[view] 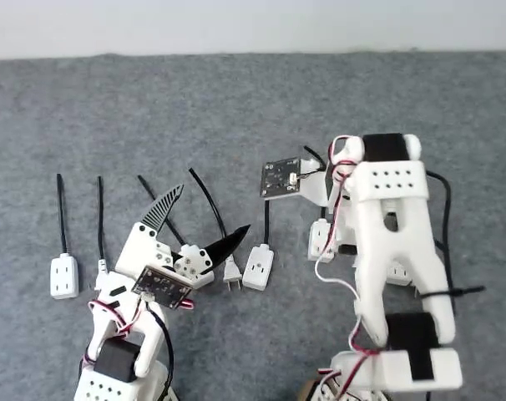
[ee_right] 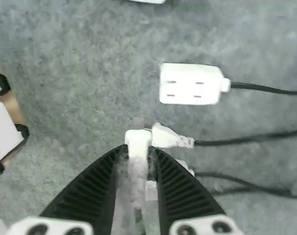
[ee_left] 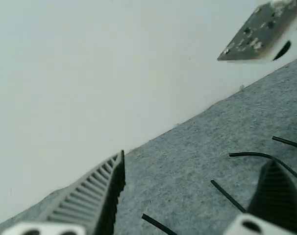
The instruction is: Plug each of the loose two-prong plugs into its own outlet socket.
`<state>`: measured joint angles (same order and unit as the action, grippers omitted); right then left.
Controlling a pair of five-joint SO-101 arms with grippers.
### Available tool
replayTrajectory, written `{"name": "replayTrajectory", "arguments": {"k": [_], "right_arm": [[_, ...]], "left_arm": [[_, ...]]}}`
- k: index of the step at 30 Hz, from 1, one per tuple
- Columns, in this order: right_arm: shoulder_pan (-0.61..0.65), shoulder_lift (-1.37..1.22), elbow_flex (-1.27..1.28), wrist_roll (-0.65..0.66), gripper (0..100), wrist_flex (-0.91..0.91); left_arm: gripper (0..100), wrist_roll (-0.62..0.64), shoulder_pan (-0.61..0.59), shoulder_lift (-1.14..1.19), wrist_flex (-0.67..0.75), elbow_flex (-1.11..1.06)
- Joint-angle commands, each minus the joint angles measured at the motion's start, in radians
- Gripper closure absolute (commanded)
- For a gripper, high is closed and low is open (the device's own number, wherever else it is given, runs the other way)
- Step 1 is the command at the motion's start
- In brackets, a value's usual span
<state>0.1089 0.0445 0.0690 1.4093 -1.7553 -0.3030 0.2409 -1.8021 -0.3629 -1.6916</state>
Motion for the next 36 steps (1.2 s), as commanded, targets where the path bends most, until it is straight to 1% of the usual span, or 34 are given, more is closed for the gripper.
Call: {"name": "replayTrajectory", "arguments": {"k": [1,4,8,12,18,21,24,28,34,36], "right_arm": [[0.027,-0.068,-0.094,0.018,99.0,-0.028],[0.030,-0.140,-0.169,0.017,98.9,-0.033],[0.042,-0.217,-0.242,0.017,98.9,-0.033],[0.056,-0.277,-0.255,0.017,98.9,-0.024],[0.064,-0.332,-0.255,0.017,98.9,0.021],[0.064,-0.348,-0.255,0.021,98.9,0.025],[0.064,-0.351,-0.255,0.025,98.9,0.025],[0.056,-0.352,-0.255,0.078,98.9,0.028],[0.045,-0.354,-0.255,0.094,98.9,0.070],[0.042,-0.354,-0.255,0.117,98.9,0.067]], "left_arm": [[59,-0.014,0.012,-0.008,0.011,0.008],[59,-0.015,0.012,0.040,0.049,0.007],[59,-0.035,0.006,0.192,0.198,0.002],[59,-0.043,0.006,0.407,0.336,0.036],[59,-0.041,0.005,0.796,0.477,0.162],[59,-0.044,0.002,0.947,0.537,0.213],[59,-0.038,-0.032,0.977,0.545,0.239],[59,-0.037,-0.032,0.951,0.540,0.226],[59,-0.037,-0.031,0.947,0.540,0.225],[59,-0.037,-0.031,0.947,0.540,0.225]]}}
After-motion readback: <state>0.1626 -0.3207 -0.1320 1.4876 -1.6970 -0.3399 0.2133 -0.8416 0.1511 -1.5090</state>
